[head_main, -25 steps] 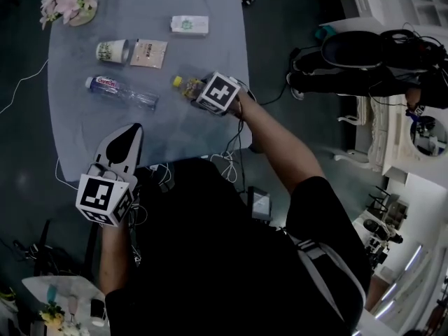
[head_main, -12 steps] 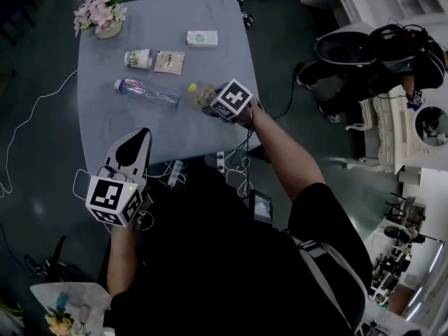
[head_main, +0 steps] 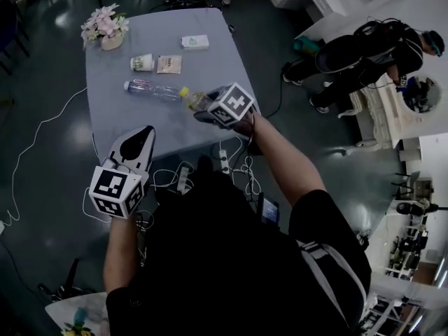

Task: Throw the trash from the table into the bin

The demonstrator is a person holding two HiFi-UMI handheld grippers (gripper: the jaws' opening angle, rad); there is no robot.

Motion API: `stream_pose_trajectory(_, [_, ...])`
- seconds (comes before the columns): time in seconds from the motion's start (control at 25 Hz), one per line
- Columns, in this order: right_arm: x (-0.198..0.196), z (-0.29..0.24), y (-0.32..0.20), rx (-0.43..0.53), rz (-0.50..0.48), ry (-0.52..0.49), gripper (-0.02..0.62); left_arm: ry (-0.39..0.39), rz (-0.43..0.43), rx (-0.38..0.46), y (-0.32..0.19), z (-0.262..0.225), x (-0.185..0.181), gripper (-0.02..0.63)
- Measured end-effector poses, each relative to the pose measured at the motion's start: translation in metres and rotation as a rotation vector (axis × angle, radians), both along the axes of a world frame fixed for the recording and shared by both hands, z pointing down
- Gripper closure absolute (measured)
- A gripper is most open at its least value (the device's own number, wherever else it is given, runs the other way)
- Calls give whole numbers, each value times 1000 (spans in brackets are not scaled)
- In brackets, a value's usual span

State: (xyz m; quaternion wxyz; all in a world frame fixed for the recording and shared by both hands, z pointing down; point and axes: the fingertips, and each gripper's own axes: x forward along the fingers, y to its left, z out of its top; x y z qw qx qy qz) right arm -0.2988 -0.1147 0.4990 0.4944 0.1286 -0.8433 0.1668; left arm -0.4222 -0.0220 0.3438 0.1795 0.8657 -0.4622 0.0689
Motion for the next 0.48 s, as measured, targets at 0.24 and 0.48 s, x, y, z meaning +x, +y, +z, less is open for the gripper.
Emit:
stream_pose_trajectory(0.24, [6,-50,29,42,49,-93,305,9,79,29,1,-12,19,591])
stream_pose_trajectory(0.48, [49,-78,44,81,119,-173,305,-6,166,50,-8,-21,65,591])
